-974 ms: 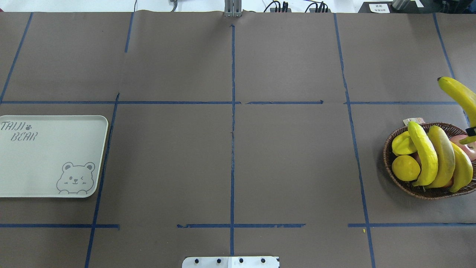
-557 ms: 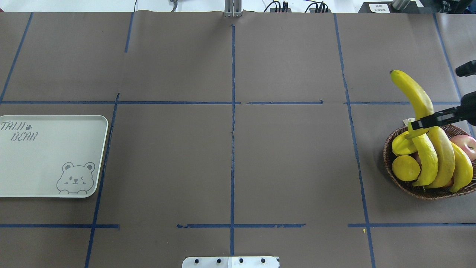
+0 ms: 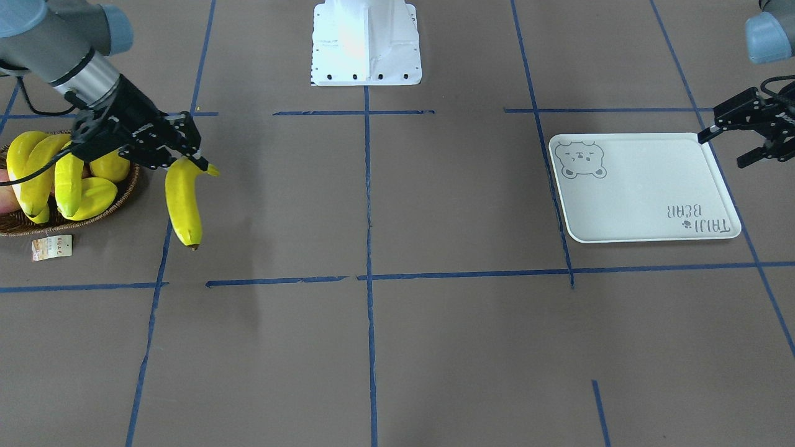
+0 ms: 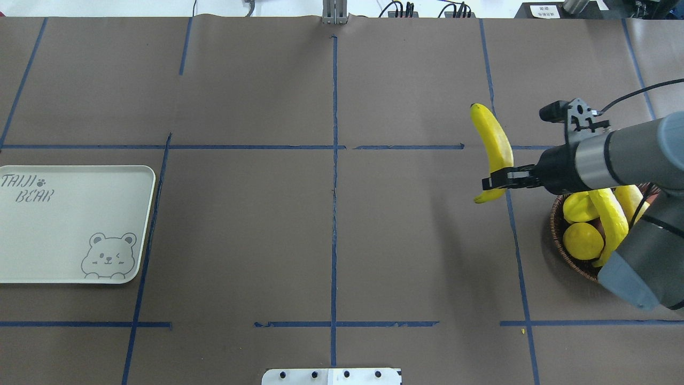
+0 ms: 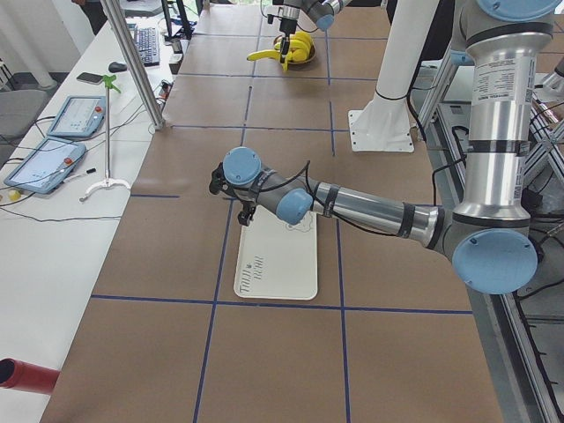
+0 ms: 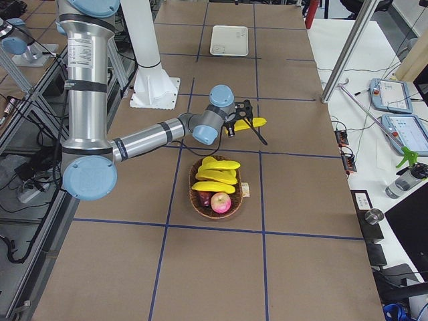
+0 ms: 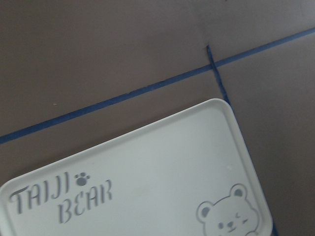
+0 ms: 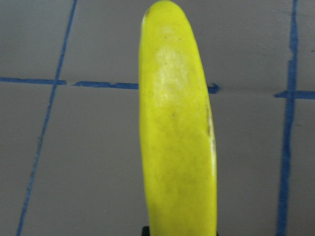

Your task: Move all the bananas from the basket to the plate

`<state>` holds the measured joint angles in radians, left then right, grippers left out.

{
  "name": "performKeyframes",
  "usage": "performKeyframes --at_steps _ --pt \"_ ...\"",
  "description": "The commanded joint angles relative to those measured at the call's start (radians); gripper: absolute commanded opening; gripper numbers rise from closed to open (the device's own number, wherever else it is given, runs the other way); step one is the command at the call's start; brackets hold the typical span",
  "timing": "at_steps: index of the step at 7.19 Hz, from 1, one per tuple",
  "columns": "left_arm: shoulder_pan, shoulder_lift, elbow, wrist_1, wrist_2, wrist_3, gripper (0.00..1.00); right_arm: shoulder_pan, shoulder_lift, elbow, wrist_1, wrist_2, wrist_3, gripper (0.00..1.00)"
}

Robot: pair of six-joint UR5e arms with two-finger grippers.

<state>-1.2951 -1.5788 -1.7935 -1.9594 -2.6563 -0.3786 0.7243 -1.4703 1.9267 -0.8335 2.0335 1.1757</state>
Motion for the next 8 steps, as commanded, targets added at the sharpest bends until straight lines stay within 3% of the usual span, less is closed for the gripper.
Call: performKeyframes --at_steps 1,3,5,6,8 --pt "0.124 -0.114 0.023 -0.194 -0.002 -0.369 1.0 -0.129 0.094 0.0 0.001 -0.151 0.111 0.04" --pt "0.216 -0.229 0.013 -0.207 0.057 -0.596 0.99 -0.228 0.175 -0.011 -0.004 -0.269 0.174 0.04" --pt "0.345 -0.324 -0.004 -0.258 0.268 -0.879 0.99 -0.314 0.249 -0.023 -0.013 -0.382 0.216 0.04" --pt "0.424 -0.342 -0.003 -0.364 0.4 -1.033 0.99 -0.333 0.274 -0.029 -0.013 -0.41 0.22 0.04" --pt "0.541 -0.422 0.017 -0.438 0.537 -1.173 0.99 -0.35 0.367 -0.105 -0.012 -0.432 0.232 0.04"
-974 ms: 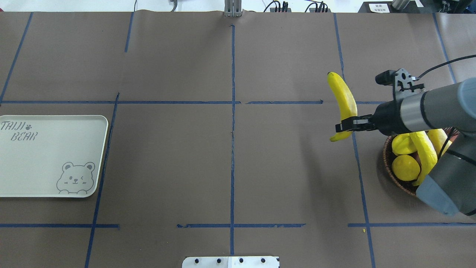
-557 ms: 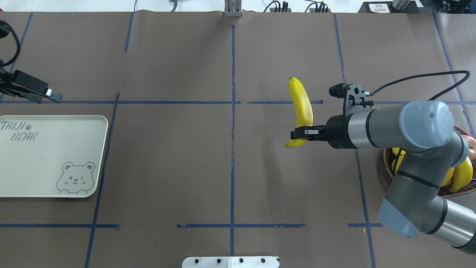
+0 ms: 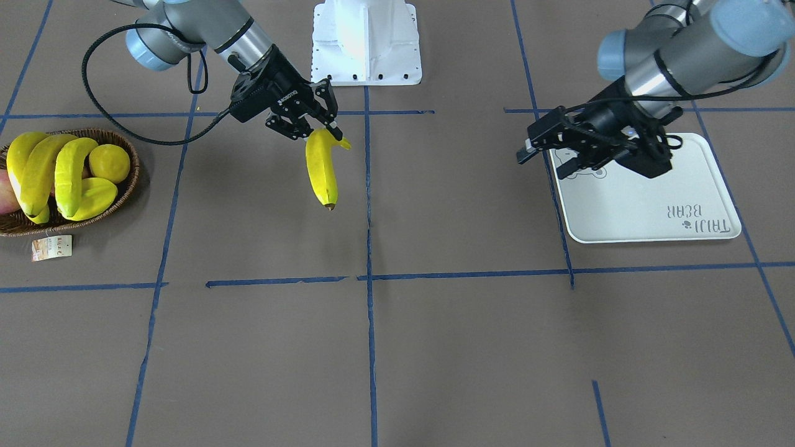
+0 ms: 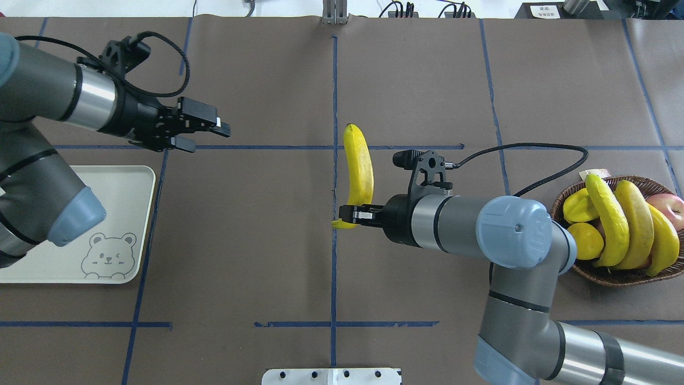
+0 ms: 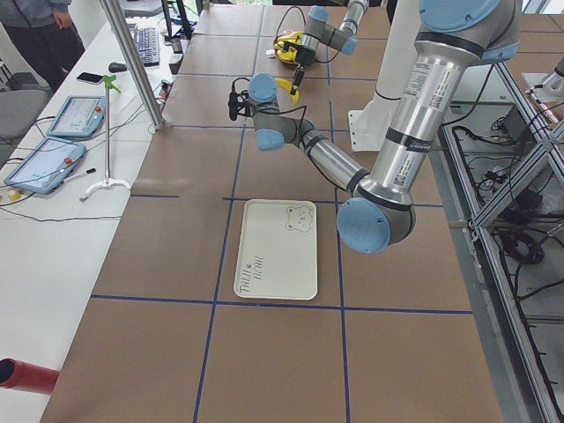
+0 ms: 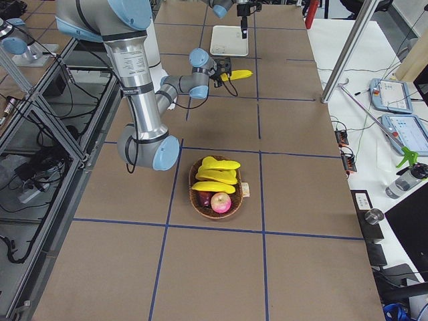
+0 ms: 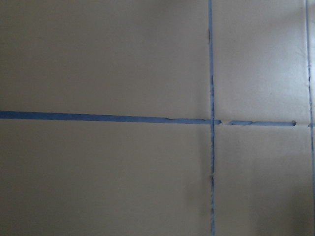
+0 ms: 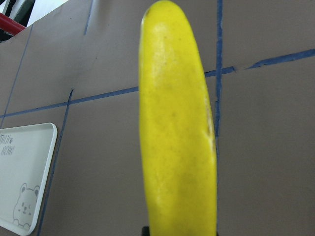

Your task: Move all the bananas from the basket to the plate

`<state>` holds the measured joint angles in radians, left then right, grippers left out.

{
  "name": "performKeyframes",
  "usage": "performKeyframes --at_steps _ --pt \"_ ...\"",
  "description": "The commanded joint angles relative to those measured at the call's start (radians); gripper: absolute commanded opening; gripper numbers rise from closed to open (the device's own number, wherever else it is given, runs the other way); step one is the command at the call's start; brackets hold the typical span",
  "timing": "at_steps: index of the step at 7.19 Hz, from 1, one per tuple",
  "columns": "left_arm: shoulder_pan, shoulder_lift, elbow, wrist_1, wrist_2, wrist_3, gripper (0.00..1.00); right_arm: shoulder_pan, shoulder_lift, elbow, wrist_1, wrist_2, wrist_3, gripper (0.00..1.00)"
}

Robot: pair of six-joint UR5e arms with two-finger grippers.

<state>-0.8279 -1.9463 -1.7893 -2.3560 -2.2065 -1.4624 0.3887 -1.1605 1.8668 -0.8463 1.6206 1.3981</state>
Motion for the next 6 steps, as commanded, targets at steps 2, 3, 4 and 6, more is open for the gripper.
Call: performKeyframes --at_steps 2,3,4,6 --pt "0.148 -0.107 0.011 -0.042 0.183 -0.125 0.99 -0.031 0.107 -0.077 0.003 -0.048 0.03 0.04" --pt "0.173 -0.12 0.016 -0.04 0.192 -0.125 0.99 -0.036 0.114 -0.077 0.004 -0.048 0.03 0.04" --pt "0.197 -0.128 0.016 -0.04 0.224 -0.125 0.99 -0.04 0.126 -0.077 0.003 -0.051 0.03 0.04" --pt "0.246 -0.144 0.021 -0.037 0.298 -0.125 0.98 -0.048 0.139 -0.078 0.001 -0.051 0.03 0.05"
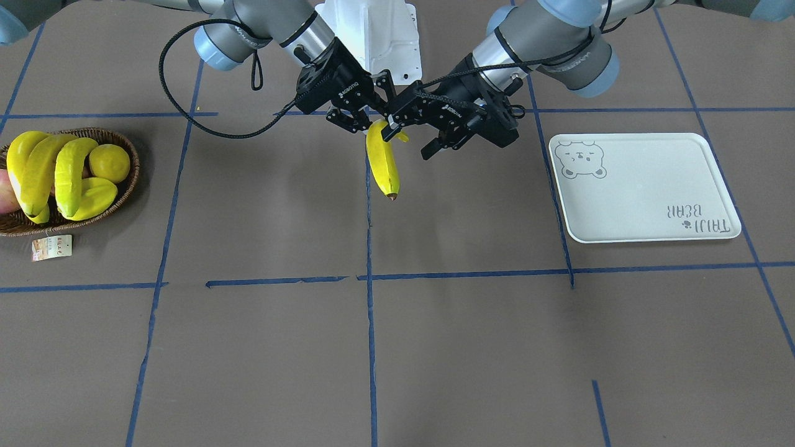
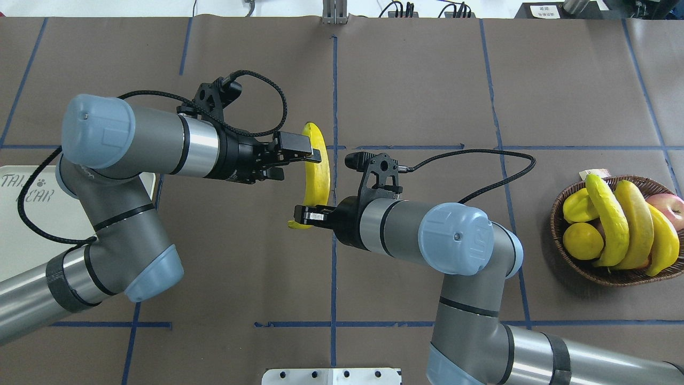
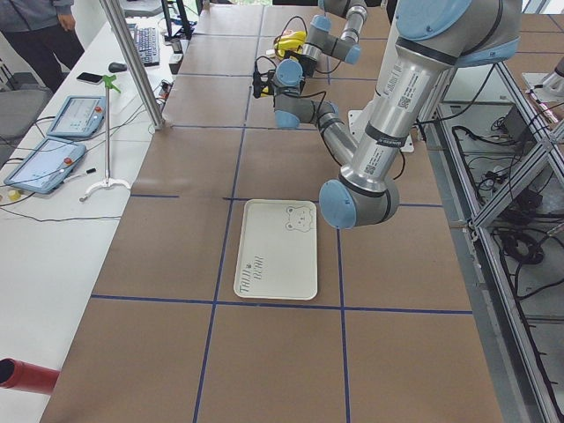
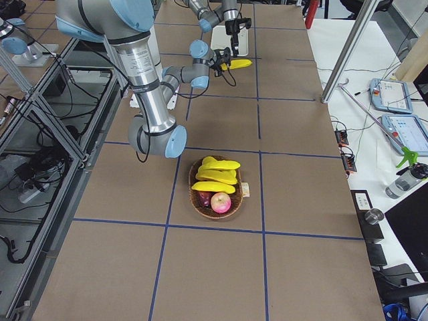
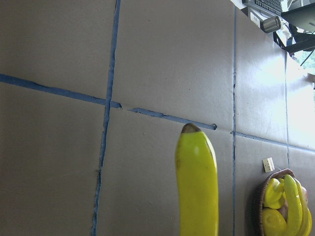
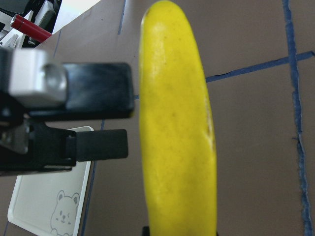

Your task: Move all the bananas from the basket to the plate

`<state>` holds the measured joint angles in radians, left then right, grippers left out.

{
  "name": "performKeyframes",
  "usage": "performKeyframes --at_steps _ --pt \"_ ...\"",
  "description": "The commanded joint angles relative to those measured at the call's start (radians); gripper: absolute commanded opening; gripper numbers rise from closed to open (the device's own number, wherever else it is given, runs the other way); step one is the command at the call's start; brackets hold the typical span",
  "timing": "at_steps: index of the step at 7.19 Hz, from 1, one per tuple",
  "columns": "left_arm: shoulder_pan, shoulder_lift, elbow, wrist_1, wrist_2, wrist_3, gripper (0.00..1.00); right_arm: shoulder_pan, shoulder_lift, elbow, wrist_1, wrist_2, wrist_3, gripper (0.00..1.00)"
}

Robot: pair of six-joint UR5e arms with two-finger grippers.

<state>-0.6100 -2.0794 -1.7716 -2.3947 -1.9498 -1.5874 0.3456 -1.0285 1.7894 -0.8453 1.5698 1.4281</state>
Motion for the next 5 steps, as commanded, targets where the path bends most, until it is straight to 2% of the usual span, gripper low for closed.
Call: performKeyframes --at_steps 1,3,5 --pt "0.033 -0.016 0.017 0.0 0.046 0.0 0.87 -0.014 0.008 -0.001 0.002 -0.017 0.0 0.05" --pt "0.033 -0.025 0.024 0.0 0.046 0.0 0.7 -0.028 0.007 0.001 0.011 -0.028 0.0 0.05" --pt "0.033 -0.025 0.024 0.0 0.046 0.0 0.62 -0.028 0.007 0.001 0.012 -0.028 0.0 0.05"
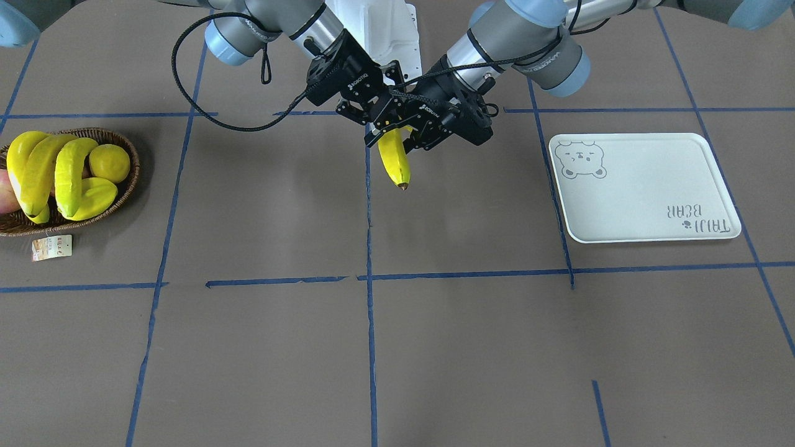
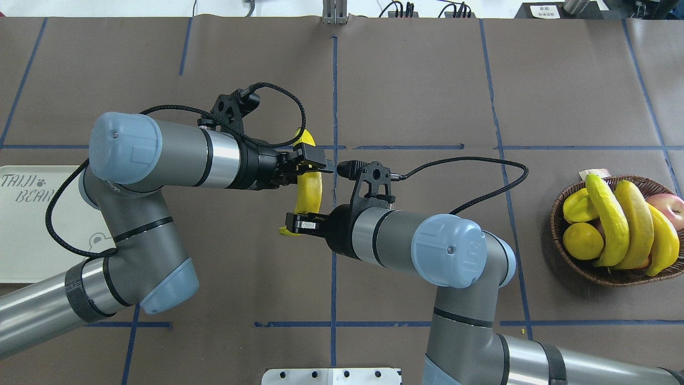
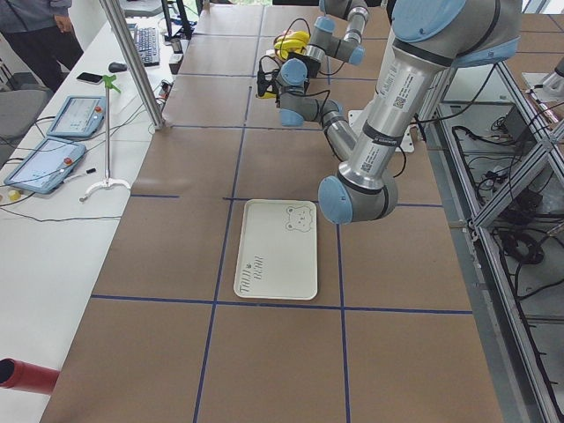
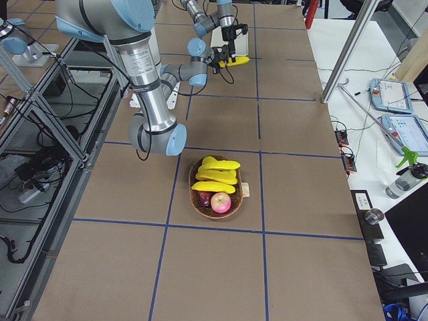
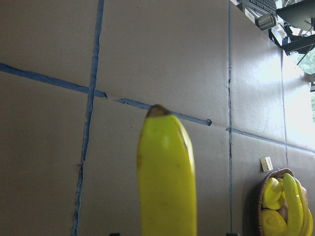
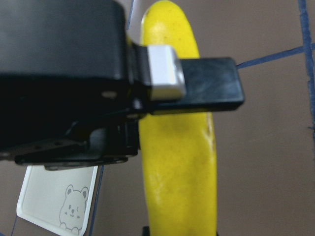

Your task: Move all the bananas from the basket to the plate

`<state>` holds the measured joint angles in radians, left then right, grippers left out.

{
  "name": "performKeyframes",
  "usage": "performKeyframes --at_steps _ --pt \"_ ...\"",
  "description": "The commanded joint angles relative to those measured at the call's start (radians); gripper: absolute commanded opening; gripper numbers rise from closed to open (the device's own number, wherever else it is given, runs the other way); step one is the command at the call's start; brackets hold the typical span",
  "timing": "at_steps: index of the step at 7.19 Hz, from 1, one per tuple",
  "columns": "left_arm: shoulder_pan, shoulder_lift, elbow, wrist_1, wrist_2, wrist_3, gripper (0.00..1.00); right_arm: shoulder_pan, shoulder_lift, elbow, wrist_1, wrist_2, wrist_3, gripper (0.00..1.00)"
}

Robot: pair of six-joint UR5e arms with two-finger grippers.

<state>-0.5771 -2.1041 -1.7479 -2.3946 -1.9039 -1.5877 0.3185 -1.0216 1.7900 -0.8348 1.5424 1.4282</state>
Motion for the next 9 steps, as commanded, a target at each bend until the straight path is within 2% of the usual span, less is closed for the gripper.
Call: performKeyframes --at_steps 1,3,4,5,6,7,9 --pt "-0.001 0.001 0.001 0.0 0.0 0.0 0.58 0.001 0.0 0.002 0.003 -0.001 0.0 0.05" --pt "-0.001 0.003 0.001 0.0 0.0 0.0 0.51 0.001 -0.003 0.003 0.003 -0.001 0.0 0.05" --pt "-0.001 0.001 0.001 0.0 0.0 -0.002 0.44 0.001 -0.005 0.003 0.003 -0.001 0.0 0.05" --pt "-0.003 0.001 0.001 0.0 0.0 -0.002 0.26 0.001 -0.006 0.003 0.005 -0.001 0.0 0.06" --pt "-0.003 0.004 -0.004 0.0 0.0 0.0 0.03 0.001 -0.009 0.003 0.003 0.001 -0.002 0.27" --pt "-0.003 0.004 -0.005 0.003 0.0 0.002 0.0 -0.001 -0.011 0.005 0.003 -0.001 0.001 0.98" --pt "-0.003 0.006 -0.005 0.008 0.0 0.0 0.0 0.001 -0.011 0.008 0.002 0.001 0.002 1.0"
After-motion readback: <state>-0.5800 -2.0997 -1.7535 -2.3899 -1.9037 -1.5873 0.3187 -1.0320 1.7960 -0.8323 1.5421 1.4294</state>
